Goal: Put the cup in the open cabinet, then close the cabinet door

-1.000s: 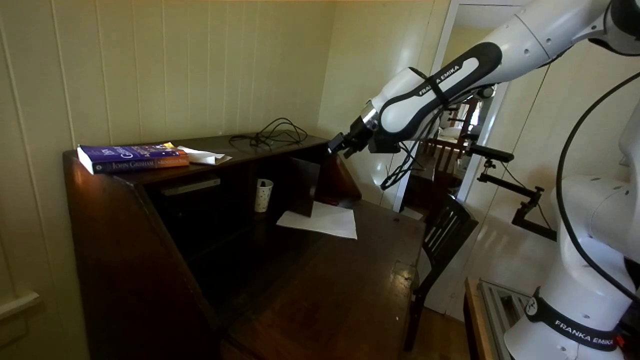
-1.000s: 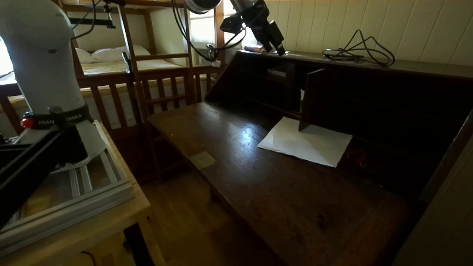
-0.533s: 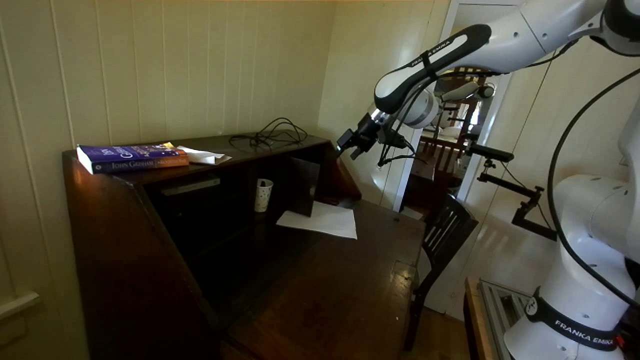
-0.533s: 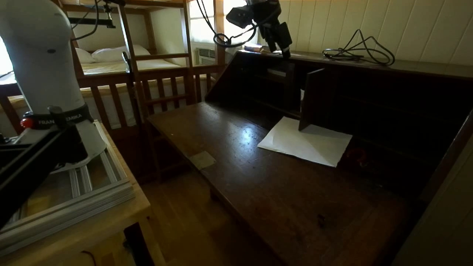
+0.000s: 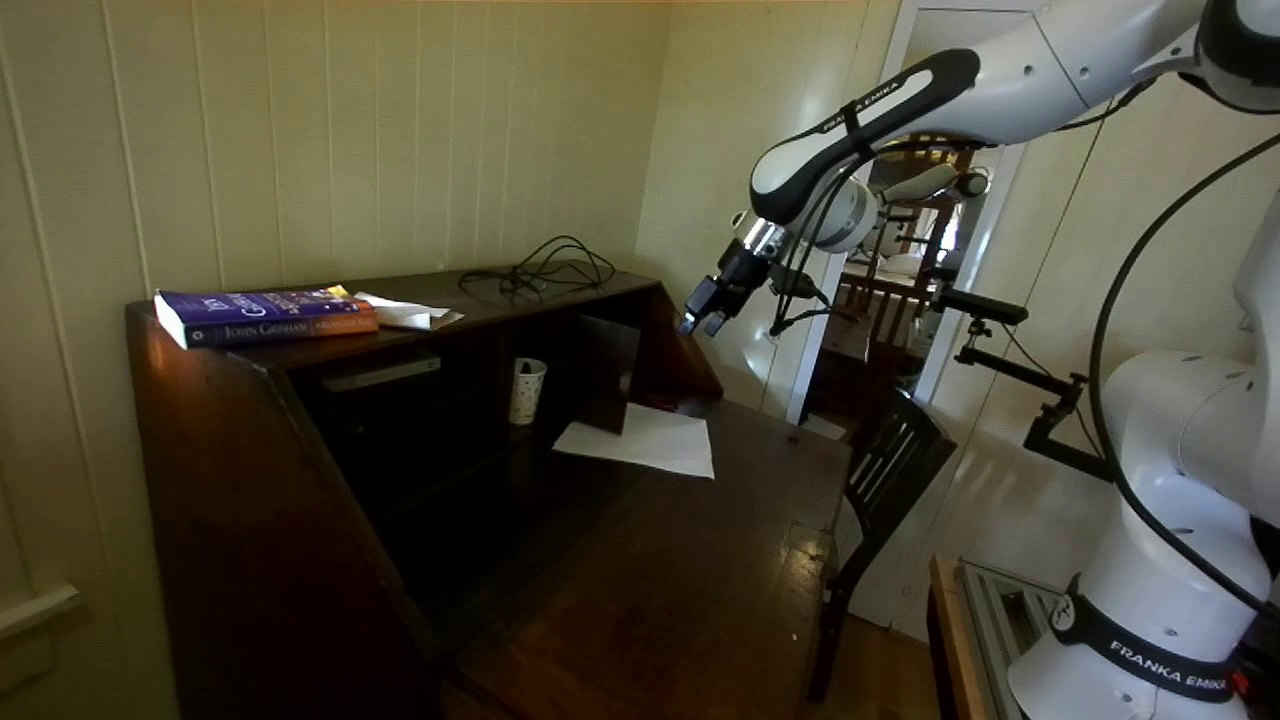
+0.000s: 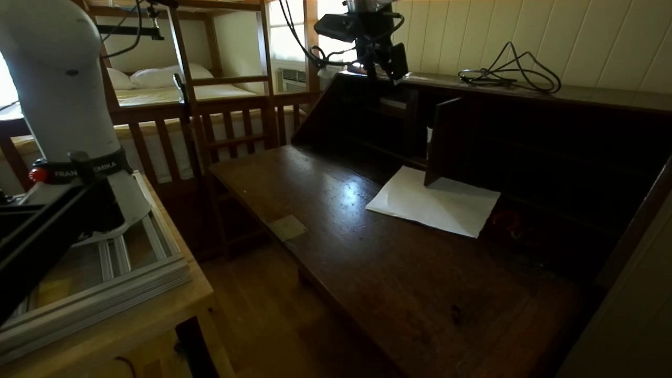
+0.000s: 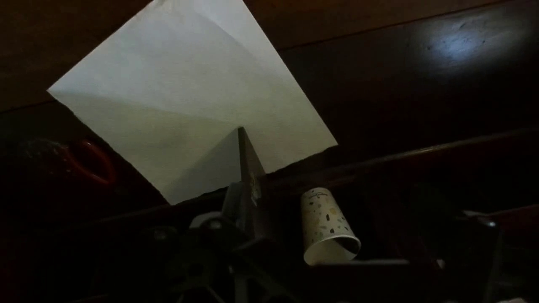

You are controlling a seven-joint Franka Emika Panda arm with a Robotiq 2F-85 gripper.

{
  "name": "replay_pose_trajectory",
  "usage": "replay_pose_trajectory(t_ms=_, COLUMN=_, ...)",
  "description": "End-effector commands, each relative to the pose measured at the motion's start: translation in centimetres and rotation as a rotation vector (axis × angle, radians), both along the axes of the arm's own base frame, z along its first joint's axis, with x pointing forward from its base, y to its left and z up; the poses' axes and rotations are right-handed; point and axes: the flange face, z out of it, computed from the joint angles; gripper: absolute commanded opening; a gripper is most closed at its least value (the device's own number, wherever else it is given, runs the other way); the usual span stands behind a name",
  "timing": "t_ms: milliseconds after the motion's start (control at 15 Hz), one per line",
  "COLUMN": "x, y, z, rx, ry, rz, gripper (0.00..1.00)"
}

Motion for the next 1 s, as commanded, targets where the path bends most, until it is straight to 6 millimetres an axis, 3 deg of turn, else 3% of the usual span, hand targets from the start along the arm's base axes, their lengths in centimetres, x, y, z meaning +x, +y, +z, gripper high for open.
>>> replay_pose_trajectory(t_ms=0, x=-0.3, y=-3.4, z=0.9, rx=-0.039, ry=0.061, rz=0.022, gripper=1.00)
replay_pose_trajectory(t_ms=333, x=0.6, y=-7.4, z=2.4, rx=-0.220, ry=0.099, rz=0.057, gripper=1.00)
replay_pose_trajectory(t_ms=600, x=4.1, y=-8.2, z=2.4, rx=-0.291, ry=0.077, rz=0.067, gripper=1.00)
replay_pose_trajectory(t_ms=933, x=7.7, y=-9.7, z=0.6, rx=-0.337, ry=0.144, rz=0.079, gripper=1.00)
